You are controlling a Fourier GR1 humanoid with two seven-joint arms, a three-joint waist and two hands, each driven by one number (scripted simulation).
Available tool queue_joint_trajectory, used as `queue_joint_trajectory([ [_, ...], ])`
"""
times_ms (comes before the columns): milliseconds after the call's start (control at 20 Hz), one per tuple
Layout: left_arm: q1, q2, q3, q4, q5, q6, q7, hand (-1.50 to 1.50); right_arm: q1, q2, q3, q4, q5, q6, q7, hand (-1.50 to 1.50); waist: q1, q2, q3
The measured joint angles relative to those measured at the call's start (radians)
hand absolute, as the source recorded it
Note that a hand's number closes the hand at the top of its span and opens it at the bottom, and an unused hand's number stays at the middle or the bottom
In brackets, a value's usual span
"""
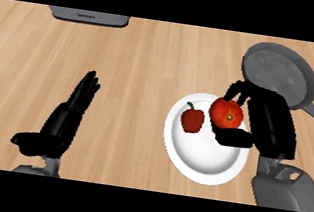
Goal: Pick the tomato from the plate and place it in the pan
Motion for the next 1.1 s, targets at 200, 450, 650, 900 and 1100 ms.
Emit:
queue_joint_trajectory([
  [200, 0.003, -0.007, -0.005, -0.02, -0.007, 0.004, 0.015, 0.0, -0.029, 0.011, -0.103, 0.044, -0.066, -0.031, -0.009, 1.5, 0.004, 0.001, 0.0],
  [450, -0.004, -0.009, 0.002, -0.01, -0.011, -0.003, 0.01, 0.0, -0.123, -0.015, -0.249, 0.218, -0.138, -0.091, -0.074, 1.5, 0.01, 0.004, 0.001],
  [650, 0.012, -0.02, -0.012, -0.017, -0.025, 0.001, 0.002, 0.0, -0.187, -0.07, -0.346, 0.406, -0.162, -0.182, -0.199, 1.5, 0.015, 0.006, 0.001],
  [900, -0.028, -0.029, -0.006, 0.02, -0.026, -0.002, 0.0, 0.0, -0.271, -0.142, -0.435, 0.651, -0.129, -0.358, -0.352, 1.5, 0.024, 0.012, 0.002],
  [1100, -0.04, -0.028, -0.002, 0.014, -0.021, -0.01, 0.009, 0.0, -0.363, -0.169, -0.524, 0.858, -0.175, -0.487, -0.48, 1.5, 0.036, 0.015, 0.002],
])
